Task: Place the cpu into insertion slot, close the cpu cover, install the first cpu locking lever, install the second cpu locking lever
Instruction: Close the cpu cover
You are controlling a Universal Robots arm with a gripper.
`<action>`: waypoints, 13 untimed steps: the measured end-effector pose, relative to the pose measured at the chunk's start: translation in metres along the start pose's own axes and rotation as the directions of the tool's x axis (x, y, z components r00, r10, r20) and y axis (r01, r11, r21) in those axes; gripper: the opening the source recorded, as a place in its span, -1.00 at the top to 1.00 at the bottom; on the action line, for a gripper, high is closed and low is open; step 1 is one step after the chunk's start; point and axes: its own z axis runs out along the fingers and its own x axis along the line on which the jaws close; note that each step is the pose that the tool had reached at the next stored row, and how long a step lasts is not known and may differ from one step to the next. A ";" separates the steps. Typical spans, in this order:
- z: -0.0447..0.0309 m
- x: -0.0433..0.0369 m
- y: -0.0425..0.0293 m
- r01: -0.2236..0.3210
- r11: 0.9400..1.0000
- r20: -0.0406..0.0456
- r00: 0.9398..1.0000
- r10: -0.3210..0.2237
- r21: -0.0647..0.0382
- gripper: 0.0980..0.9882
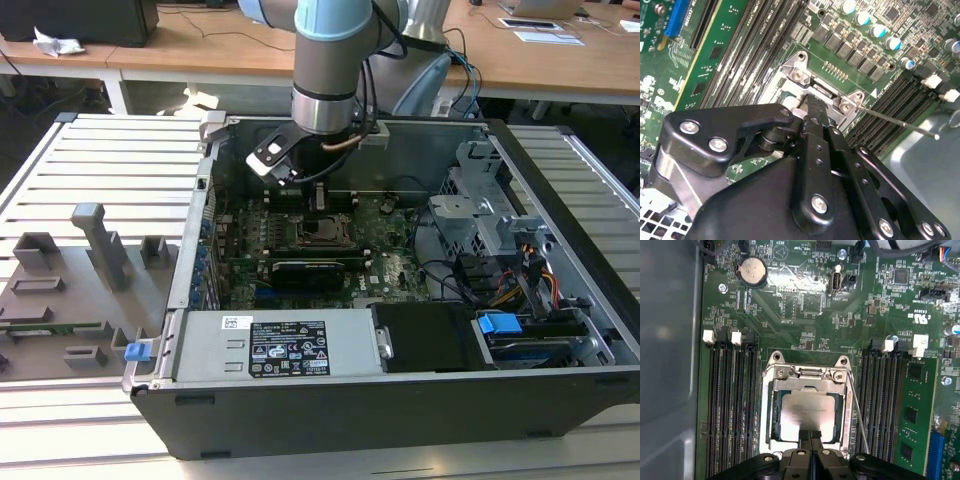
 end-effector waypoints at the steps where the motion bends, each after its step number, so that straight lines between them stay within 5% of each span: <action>1: -0.0067 -0.0003 -0.0001 0.000 1.000 0.000 1.000 0.000 0.000 0.98; 5: -0.0104 -0.0006 0.0014 0.000 1.000 0.000 1.000 0.000 0.001 0.98; 8: -0.0104 -0.0017 0.0225 0.006 1.000 -0.001 1.000 -0.006 0.021 0.98; 11: -0.0100 -0.0023 0.0328 0.009 0.999 -0.002 1.000 -0.009 0.031 0.98; 13: -0.0101 -0.0030 0.0334 0.010 0.999 -0.002 1.000 -0.010 0.032 0.98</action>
